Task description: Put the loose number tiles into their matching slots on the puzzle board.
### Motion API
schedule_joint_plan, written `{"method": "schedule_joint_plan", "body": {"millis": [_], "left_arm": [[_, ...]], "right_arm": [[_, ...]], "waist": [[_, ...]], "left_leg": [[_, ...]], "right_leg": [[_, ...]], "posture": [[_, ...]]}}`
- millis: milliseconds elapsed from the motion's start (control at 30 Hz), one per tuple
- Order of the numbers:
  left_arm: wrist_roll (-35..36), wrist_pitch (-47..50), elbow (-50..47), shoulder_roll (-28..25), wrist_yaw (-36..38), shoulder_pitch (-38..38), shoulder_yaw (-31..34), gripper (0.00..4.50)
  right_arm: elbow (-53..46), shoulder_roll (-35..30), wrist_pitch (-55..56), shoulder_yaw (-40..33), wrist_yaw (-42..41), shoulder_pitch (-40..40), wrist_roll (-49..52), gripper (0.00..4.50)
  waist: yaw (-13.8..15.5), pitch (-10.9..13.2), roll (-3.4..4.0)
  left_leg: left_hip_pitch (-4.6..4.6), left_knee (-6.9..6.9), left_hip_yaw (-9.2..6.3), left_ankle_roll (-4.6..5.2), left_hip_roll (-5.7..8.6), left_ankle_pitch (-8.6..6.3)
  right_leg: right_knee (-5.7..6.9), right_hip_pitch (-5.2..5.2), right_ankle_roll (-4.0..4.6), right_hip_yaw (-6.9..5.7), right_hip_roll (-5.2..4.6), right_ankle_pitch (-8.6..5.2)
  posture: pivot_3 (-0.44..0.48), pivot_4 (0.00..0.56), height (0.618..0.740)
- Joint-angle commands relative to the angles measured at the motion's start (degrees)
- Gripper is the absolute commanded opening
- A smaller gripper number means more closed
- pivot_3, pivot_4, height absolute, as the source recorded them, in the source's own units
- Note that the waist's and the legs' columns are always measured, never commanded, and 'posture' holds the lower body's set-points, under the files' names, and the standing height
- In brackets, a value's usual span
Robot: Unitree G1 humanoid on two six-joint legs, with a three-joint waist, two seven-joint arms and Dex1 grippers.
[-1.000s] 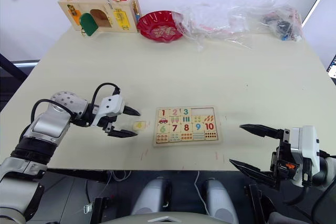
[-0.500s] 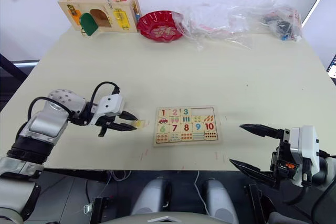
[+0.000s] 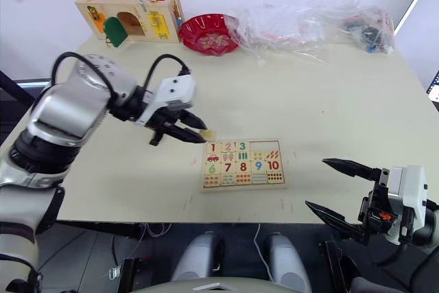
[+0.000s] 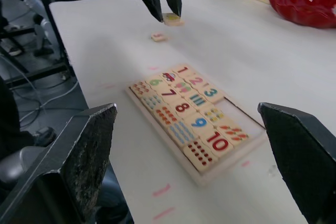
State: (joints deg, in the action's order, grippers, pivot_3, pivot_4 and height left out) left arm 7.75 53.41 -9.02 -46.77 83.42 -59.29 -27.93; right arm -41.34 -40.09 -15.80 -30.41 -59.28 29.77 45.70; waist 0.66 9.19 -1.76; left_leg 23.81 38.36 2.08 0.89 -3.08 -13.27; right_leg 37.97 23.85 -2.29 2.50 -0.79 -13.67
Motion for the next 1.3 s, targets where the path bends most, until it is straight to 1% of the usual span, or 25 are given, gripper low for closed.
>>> {"method": "schedule_joint_plan", "body": {"millis": [33, 133, 167, 233, 433, 600, 800, 1000, 1300], "left_arm": [[-2.33, 1.06, 2.49, 3.18, -1.93, -4.15, -4.04, 0.95], [-4.44, 0.20, 5.03, 6.63, -5.76, -5.65, -5.72, 0.95], [-4.91, 1.42, 5.82, 7.66, -6.65, -6.11, -6.63, 0.95], [-6.11, 0.74, 6.92, 8.59, -7.49, -6.39, -8.05, 0.95], [-6.76, 6.53, 11.64, 16.02, -11.73, -8.32, -10.87, 0.95], [-7.26, 8.24, 14.60, 21.28, -14.90, -8.61, -12.79, 0.95], [-8.41, 6.75, 15.21, 21.90, -15.72, -8.79, -16.14, 0.95], [-8.46, 7.23, 17.03, 23.69, -16.63, -9.48, -16.30, 0.95], [-9.30, 6.88, 18.57, 25.67, -18.13, -9.19, -17.60, 0.95]], "right_arm": [[-2.34, 0.95, 1.68, -3.15, 0.87, 1.29, 0.39, 4.50], [-2.74, 1.75, 2.31, -3.81, 1.06, 2.56, 0.00, 4.50], [-2.75, 1.98, 2.57, -4.01, 1.01, 2.95, -0.08, 4.50], [-2.84, 2.27, 2.88, -3.97, 1.15, 3.30, -0.38, 4.50], [-2.39, 4.10, 4.57, -4.12, 1.99, 3.75, -0.61, 4.50], [-1.42, 5.83, 6.56, -4.96, 2.20, 4.48, -1.38, 4.50], [-2.85, 7.53, 7.76, -3.59, 3.02, 4.93, -2.07, 4.50], [-2.65, 8.57, 8.80, -2.26, 3.17, 5.46, -3.21, 4.50], [-1.83, 8.33, 8.97, -1.82, 3.33, 4.69, -3.04, 4.50]], "waist": [[-0.03, 0.00, 0.02], [-0.07, 0.00, 0.04], [-0.01, 0.00, 0.04], [0.00, 0.01, 0.04], [0.14, 0.01, 0.04], [0.08, 0.02, 0.05], [-0.17, 0.04, 0.16], [0.01, 0.05, 0.17], [0.00, 0.06, 0.19]], "left_leg": [[-0.01, -0.01, 0.02, 0.00, 0.00, 0.00], [-0.01, -0.02, 0.01, 0.00, 0.01, 0.00], [0.00, -0.02, 0.00, 0.00, 0.00, 0.00], [0.02, -0.01, -0.01, 0.00, 0.01, 0.00], [0.03, 0.00, -0.02, 0.00, 0.04, 0.00], [0.05, -0.01, -0.05, 0.00, 0.06, 0.00], [0.03, -0.03, -0.05, 0.00, 0.06, 0.00], [0.06, -0.02, -0.06, 0.00, 0.06, 0.00], [0.06, -0.02, -0.06, 0.00, 0.08, 0.00]], "right_leg": [[0.00, 0.00, 0.00, 0.02, 0.00, 0.00], [0.00, 0.00, 0.00, 0.03, 0.00, 0.00], [0.00, 0.00, 0.01, 0.02, 0.00, 0.00], [0.00, 0.01, 0.01, 0.02, 0.00, 0.00], [-0.01, 0.00, 0.01, 0.03, -0.02, -0.01], [-0.01, 0.01, 0.01, 0.05, -0.02, -0.01], [0.00, 0.03, 0.01, 0.07, 0.00, -0.01], [-0.02, 0.03, 0.01, 0.06, -0.02, -0.01], [-0.02, 0.03, 0.02, 0.06, -0.03, -0.01]], "posture": [[0.000, 0.150, 0.740], [0.000, 0.150, 0.740], [0.000, 0.150, 0.740], [0.000, 0.150, 0.740], [0.000, 0.150, 0.740], [0.000, 0.150, 0.740], [0.000, 0.150, 0.740], [0.000, 0.150, 0.740], [0.000, 0.150, 0.740]]}}
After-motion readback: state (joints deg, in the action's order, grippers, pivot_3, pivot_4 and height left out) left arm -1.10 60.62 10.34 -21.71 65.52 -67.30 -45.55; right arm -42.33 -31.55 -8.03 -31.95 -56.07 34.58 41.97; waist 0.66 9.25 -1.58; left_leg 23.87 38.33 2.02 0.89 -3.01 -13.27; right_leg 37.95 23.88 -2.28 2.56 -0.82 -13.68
